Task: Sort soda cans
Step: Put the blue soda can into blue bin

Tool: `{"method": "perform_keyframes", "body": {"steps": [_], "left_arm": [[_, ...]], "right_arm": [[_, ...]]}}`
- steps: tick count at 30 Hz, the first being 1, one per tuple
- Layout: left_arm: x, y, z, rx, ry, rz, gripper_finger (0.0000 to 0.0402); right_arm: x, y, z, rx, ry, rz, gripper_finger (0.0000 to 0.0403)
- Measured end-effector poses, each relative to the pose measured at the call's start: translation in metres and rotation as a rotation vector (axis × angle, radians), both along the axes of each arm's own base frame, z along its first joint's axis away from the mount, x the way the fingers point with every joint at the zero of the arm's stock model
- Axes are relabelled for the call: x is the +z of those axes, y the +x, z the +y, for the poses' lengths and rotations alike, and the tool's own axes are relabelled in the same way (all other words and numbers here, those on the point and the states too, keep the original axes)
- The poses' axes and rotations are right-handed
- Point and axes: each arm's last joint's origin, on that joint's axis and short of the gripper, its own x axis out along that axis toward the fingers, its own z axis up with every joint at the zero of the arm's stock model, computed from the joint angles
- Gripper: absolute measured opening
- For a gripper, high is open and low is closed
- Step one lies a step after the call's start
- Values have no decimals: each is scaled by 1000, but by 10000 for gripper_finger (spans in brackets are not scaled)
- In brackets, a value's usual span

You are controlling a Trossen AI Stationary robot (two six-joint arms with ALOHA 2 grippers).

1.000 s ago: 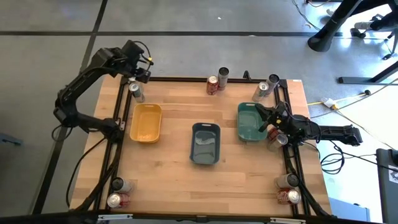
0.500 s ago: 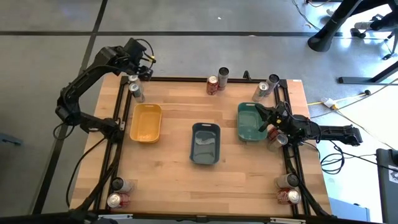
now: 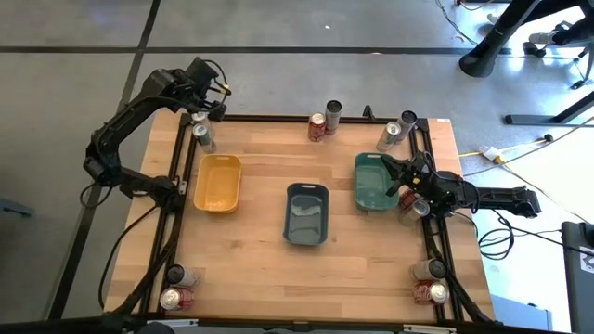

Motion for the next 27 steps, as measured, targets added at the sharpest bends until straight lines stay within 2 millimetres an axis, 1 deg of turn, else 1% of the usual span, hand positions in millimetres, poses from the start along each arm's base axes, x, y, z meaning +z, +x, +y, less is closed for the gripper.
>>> {"method": "perform_keyframes", "body": {"steps": [2, 6, 9, 13, 17, 23, 27], "left_arm": [[0, 1, 1, 7, 12, -15, 396], [-4, 6, -5, 9, -11, -13, 388], [-18, 6, -6, 61, -47, -11, 385], [-44, 2, -7, 126, -113, 35, 383], [-65, -2, -3, 171, -135, 45, 383], [-81, -3, 1, 183, -139, 28, 383], [-83, -2, 3, 195, -131, 14, 381]], "right_arm": [[0, 0, 0, 1, 7, -1, 5], [-1, 0, 0, 3, 19, -8, 5], [-1, 0, 0, 4, 20, -8, 5], [-1, 0, 0, 6, 19, -9, 5], [-1, 0, 0, 6, 20, -8, 5], [-1, 0, 0, 6, 21, -10, 5], [-1, 0, 0, 6, 22, -10, 5]]}}
